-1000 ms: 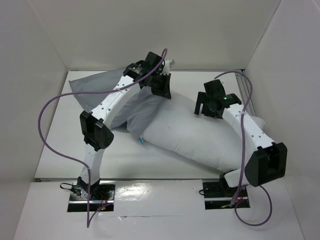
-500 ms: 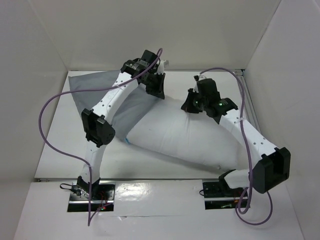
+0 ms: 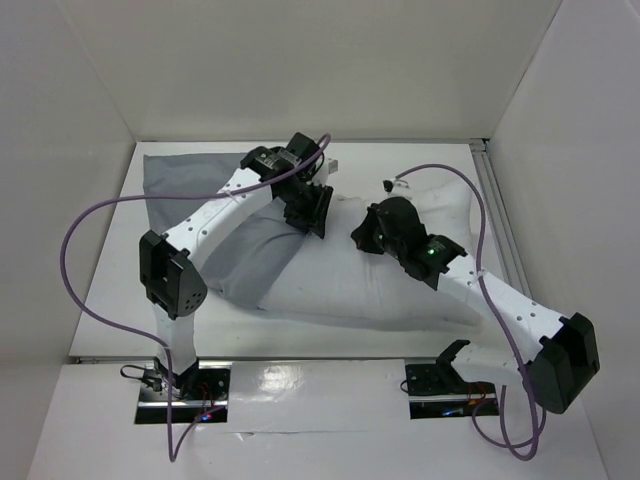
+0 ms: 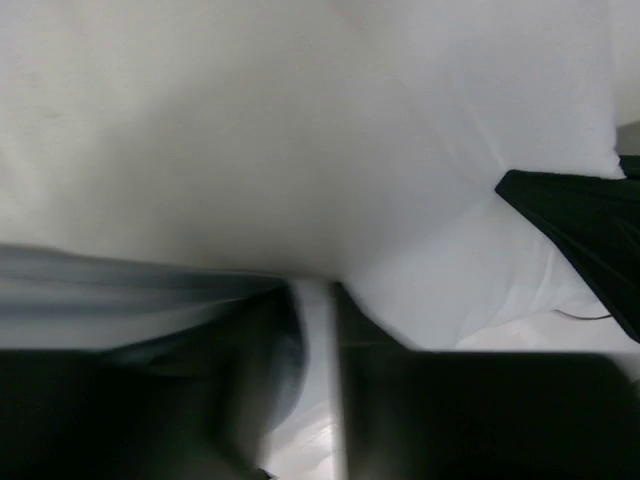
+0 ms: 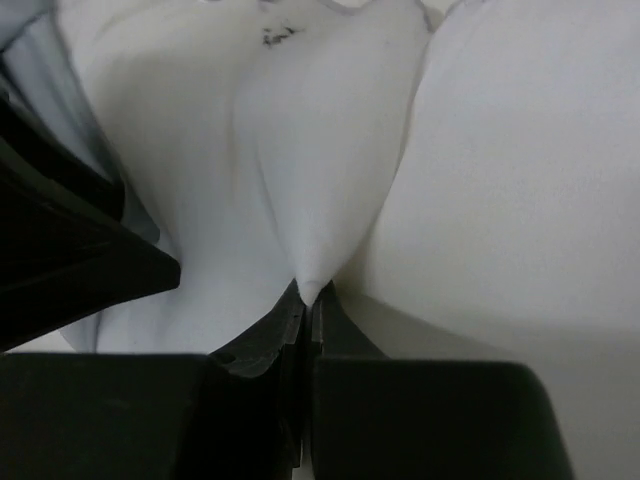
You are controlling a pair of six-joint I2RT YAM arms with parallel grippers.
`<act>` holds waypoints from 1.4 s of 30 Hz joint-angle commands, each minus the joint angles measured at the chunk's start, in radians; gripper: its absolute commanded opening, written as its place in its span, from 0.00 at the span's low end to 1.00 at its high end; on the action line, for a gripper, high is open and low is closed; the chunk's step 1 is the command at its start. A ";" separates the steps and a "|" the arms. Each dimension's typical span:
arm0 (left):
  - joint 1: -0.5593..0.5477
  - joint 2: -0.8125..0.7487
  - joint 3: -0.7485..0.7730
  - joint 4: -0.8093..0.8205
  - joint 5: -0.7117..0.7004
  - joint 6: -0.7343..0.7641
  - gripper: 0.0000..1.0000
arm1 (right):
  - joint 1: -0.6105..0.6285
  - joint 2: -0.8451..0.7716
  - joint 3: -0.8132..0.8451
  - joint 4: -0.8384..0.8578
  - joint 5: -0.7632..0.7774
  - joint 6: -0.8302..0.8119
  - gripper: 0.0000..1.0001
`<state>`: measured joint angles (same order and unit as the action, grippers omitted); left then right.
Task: Put the pillow into the pillowcase
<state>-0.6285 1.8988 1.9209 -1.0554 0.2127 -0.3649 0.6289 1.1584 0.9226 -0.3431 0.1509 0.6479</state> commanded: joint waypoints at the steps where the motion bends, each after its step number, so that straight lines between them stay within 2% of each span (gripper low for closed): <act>1: -0.019 0.012 0.142 -0.086 -0.056 0.001 0.55 | 0.097 -0.006 -0.024 0.026 0.042 0.044 0.00; 3: -0.010 0.022 0.244 -0.103 -0.093 0.001 0.68 | 0.109 -0.006 -0.014 0.015 0.055 0.032 0.00; 5: 0.002 0.046 0.306 -0.121 -0.131 0.001 0.68 | 0.120 -0.006 -0.014 0.015 0.065 0.032 0.00; 7: 0.019 0.055 0.366 -0.137 -0.165 0.001 0.64 | 0.120 -0.006 -0.005 0.024 0.065 0.021 0.00; 9: 0.056 0.065 0.375 -0.127 -0.187 -0.011 0.57 | 0.120 -0.006 -0.005 0.024 0.065 0.012 0.00; 12: 0.117 0.065 0.375 -0.081 -0.219 -0.064 0.56 | 0.129 -0.006 -0.005 0.044 0.055 0.002 0.00; 16: 0.182 0.065 0.354 0.014 -0.245 -0.098 0.65 | 0.129 0.003 -0.005 0.053 0.055 -0.019 0.00; 22: 0.191 0.152 0.420 0.051 -0.315 -0.098 0.80 | 0.147 0.023 0.013 0.053 0.055 -0.028 0.00; 28: 0.191 0.189 0.420 0.051 -0.473 -0.108 0.81 | 0.166 0.041 0.022 0.053 0.065 -0.028 0.00; 35: 0.191 0.217 0.373 0.051 -0.740 -0.132 0.81 | 0.166 0.061 0.032 0.044 0.065 -0.037 0.00; 42: 0.191 0.235 0.345 0.017 -0.829 -0.135 0.81 | 0.166 0.084 0.050 0.044 0.065 -0.047 0.00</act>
<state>-0.4381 2.1155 2.2704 -1.0267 -0.5213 -0.4797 0.7727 1.2232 0.9451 -0.2882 0.2512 0.6102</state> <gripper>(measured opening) 0.808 0.024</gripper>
